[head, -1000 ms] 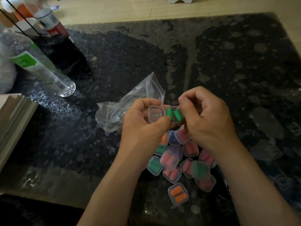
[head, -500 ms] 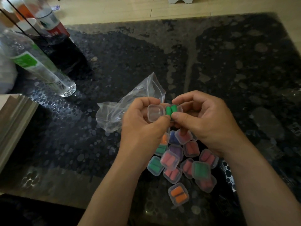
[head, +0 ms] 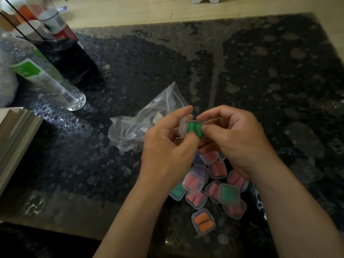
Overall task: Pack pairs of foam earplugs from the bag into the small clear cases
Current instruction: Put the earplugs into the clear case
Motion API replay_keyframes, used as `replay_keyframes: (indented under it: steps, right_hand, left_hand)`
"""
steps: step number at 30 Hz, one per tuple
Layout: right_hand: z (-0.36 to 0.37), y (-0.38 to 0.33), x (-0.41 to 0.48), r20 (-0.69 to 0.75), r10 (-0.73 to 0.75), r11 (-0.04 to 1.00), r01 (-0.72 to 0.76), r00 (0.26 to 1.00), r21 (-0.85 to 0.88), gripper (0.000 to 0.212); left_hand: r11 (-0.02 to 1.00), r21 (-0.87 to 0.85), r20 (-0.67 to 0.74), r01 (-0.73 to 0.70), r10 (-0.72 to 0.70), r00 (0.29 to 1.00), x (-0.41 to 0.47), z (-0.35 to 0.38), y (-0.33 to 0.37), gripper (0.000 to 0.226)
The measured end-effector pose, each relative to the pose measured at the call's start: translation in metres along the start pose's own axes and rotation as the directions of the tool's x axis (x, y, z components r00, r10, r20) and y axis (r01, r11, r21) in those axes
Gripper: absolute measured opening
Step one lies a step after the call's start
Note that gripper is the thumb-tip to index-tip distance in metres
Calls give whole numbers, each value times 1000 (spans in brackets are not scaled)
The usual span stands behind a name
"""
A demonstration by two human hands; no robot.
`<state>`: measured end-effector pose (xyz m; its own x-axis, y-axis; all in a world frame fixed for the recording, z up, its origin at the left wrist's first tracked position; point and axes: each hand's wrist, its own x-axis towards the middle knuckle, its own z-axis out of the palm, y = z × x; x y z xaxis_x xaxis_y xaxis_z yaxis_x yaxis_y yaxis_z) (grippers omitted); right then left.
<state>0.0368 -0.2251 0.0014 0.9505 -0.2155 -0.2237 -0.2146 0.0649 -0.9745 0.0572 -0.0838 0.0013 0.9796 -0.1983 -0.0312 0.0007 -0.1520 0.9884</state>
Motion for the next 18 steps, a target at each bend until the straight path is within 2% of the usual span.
replay_keyframes:
  steps: [5,10,13,18]
  right_hand:
    - [-1,0,0,7,17,999,-17,1000,31,15]
    - [2,-3,0,41,92,984,-97,995,149,32]
    - [1,-4,0,61,98,976,-108,993,191,19]
    - [-2,0,0,42,39,994,-43,998,99,19]
  left_hand:
    - [996,-77,41,48,-45,998,-1,0,4,39]
    - [993,-95,22,74,-73,997,1,-3,1,33]
    - [974,-182,4,137,-139,990,3,-6,0,36]
    - [948,-260,9,184,-188,982,3,-8,0,32]
